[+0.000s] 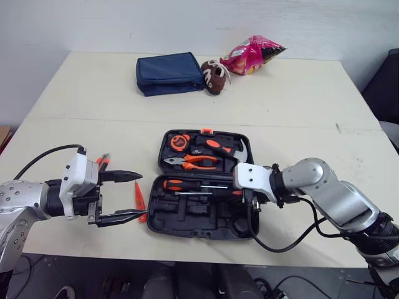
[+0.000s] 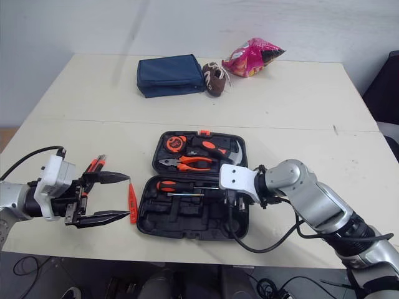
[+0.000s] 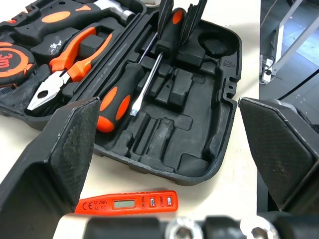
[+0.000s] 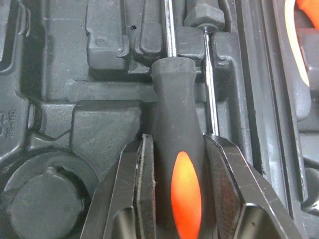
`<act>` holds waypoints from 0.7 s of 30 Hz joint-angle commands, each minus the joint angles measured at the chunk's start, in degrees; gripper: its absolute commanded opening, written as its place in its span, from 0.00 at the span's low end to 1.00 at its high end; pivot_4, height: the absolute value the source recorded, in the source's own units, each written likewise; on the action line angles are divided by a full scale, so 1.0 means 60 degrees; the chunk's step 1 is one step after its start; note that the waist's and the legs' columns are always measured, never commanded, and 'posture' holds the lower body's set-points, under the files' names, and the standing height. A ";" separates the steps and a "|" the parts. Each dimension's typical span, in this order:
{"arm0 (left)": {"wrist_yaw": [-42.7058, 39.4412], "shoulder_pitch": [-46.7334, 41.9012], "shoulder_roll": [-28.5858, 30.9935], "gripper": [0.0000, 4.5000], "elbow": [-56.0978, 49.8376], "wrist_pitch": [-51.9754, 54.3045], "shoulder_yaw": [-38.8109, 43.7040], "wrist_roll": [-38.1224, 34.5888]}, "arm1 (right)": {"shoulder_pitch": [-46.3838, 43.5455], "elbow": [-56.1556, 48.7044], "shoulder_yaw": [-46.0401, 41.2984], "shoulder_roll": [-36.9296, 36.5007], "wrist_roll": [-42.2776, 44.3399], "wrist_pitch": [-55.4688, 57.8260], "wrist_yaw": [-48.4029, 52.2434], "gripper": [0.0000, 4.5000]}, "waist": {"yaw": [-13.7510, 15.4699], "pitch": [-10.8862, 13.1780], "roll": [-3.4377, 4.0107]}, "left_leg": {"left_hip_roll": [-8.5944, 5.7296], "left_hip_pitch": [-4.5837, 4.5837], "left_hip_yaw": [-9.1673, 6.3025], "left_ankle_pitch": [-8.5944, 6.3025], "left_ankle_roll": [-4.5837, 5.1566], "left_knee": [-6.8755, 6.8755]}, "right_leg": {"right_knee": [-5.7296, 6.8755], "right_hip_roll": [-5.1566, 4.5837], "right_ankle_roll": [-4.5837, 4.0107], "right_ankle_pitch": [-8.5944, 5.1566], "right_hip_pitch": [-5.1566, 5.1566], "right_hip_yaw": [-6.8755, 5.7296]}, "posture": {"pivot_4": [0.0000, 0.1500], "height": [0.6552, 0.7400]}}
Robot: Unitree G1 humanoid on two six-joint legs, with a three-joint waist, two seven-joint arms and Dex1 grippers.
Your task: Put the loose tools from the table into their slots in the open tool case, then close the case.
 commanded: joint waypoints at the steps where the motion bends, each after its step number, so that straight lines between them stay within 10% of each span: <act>1: -0.0042 0.0016 -0.0023 1.00 -0.0172 -0.0168 0.0170 -0.0037 | -0.0013 -0.0471 -0.0037 -0.0011 0.0073 0.0015 0.0130 0.23 | -0.0001 0.0000 0.0000 | 0.0000 0.0000 0.0000 0.0000 0.0000 0.0000 | 0.0001 0.0000 0.0000 0.0000 0.0000 0.0001 | 1.00 1.00; 21: 0.0063 -0.0226 -0.0102 1.00 -0.0215 -0.0148 -0.0226 -0.0026 | -0.0169 -0.1361 -0.0727 0.0022 0.1126 0.1830 -0.0440 0.23 | 0.0014 0.0000 -0.0001 | -0.0001 -0.0002 -0.0003 -0.0001 0.0001 0.0012 | 0.0009 -0.0003 0.0000 0.0000 0.0001 -0.0001 | 1.00 1.00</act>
